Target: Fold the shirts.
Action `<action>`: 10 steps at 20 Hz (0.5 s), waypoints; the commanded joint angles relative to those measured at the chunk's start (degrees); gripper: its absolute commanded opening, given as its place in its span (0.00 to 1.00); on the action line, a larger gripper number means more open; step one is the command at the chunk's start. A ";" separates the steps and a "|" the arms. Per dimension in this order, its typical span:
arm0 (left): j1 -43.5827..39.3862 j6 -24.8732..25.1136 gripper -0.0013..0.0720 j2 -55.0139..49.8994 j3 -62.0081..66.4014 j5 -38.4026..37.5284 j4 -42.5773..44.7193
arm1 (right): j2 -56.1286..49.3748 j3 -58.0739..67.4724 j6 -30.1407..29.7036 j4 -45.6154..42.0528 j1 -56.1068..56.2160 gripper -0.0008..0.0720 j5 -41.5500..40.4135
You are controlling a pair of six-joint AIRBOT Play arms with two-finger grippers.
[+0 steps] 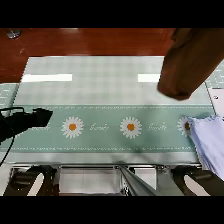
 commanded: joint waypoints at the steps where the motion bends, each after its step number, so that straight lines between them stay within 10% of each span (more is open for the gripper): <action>1: 0.02 0.13 0.97 -1.49 -1.22 -0.46 -2.89 | 2.84 -0.59 -0.37 0.02 10.80 0.05 6.88; 10: -1.44 6.16 0.97 -7.23 -1.27 7.67 -6.12 | -17.92 -32.24 20.70 3.39 39.95 0.05 -14.80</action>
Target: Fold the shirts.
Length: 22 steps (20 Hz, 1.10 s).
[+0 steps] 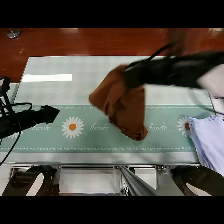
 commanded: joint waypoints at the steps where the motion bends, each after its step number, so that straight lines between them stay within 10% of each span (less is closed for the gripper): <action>1: -0.81 3.02 0.97 -1.68 -0.09 3.13 -1.46 | -13.88 -5.97 7.15 8.35 8.72 0.09 -11.17; 3: -0.76 2.97 0.97 -2.56 -0.09 3.10 -1.44 | -20.46 -4.15 2.49 20.22 8.31 0.86 -11.91; 8: -0.76 6.01 0.98 -5.40 -0.07 -2.60 -1.46 | -15.63 4.66 -6.38 20.46 -9.03 0.87 8.98; 15: 0.00 9.51 0.97 -20.37 -4.68 -7.37 -7.82 | 7.67 -8.26 -6.60 -12.72 -44.52 0.85 30.01; 22: -5.57 26.91 0.97 -33.51 -10.51 8.81 -39.06 | 24.79 -48.30 -12.96 17.11 -47.78 0.85 18.93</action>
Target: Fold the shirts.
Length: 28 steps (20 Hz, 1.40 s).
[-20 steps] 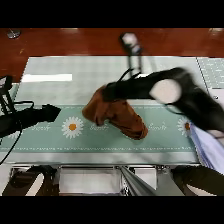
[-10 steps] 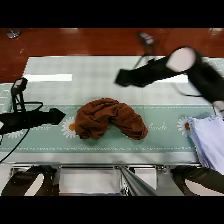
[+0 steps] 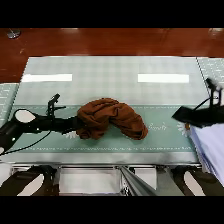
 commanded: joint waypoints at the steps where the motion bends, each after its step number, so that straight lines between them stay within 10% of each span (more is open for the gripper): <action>1: -3.08 6.69 0.97 -6.56 -0.72 6.29 -11.34 | 5.29 -15.74 -2.60 11.15 1.77 0.85 -3.61; 2: -3.30 6.69 0.76 -7.93 0.07 6.25 -11.34 | 5.29 -17.53 -2.01 10.99 3.91 0.85 -4.46; 3: -3.30 6.69 0.07 -8.98 1.03 5.73 -11.34 | 5.29 -18.82 -0.79 11.06 6.14 0.85 -5.73; 10: -3.34 7.15 0.06 -9.35 5.33 4.83 -11.41 | -0.66 -19.58 8.22 15.28 22.47 0.85 -18.51; 18: -3.34 7.63 0.06 -9.35 5.33 2.71 -11.39 | -15.04 -18.97 5.33 30.18 28.52 0.85 -33.59; 19: -3.34 7.52 0.06 -9.35 5.33 2.71 -11.41 | -16.44 -18.86 5.16 30.25 28.52 0.78 -33.46; 21: -3.30 7.52 0.06 -9.33 5.46 2.62 -11.43 | -17.90 -18.01 0.07 31.61 28.52 0.06 -32.26; 28: 5.38 7.37 0.05 -2.89 25.83 -5.60 -13.55 | -13.16 13.44 -2.21 19.43 22.47 0.05 -20.02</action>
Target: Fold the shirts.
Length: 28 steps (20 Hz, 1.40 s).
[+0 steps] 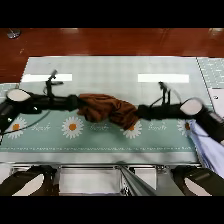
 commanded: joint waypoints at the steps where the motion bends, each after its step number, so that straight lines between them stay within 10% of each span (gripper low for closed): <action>1: 5.73 -2.19 0.05 4.87 14.56 -2.84 -2.91 | 1.33 22.03 -0.37 -6.95 -5.60 0.05 7.56; 7: 14.88 -8.83 0.05 9.01 51.12 -12.22 9.31 | 2.23 62.03 -1.55 -12.07 -9.44 0.05 19.28; 13: 16.81 -14.60 0.05 19.78 61.79 -19.32 36.83 | 16.11 67.23 -0.39 -30.47 -9.44 0.05 32.74; 21: 8.83 -20.15 0.05 31.95 32.92 -28.15 38.77 | 22.69 58.97 1.77 -33.27 -9.44 0.05 45.97; 28: 6.27 -19.28 0.05 30.23 0.00 -19.06 32.00 | 26.34 18.47 6.16 -31.80 -9.44 0.05 30.08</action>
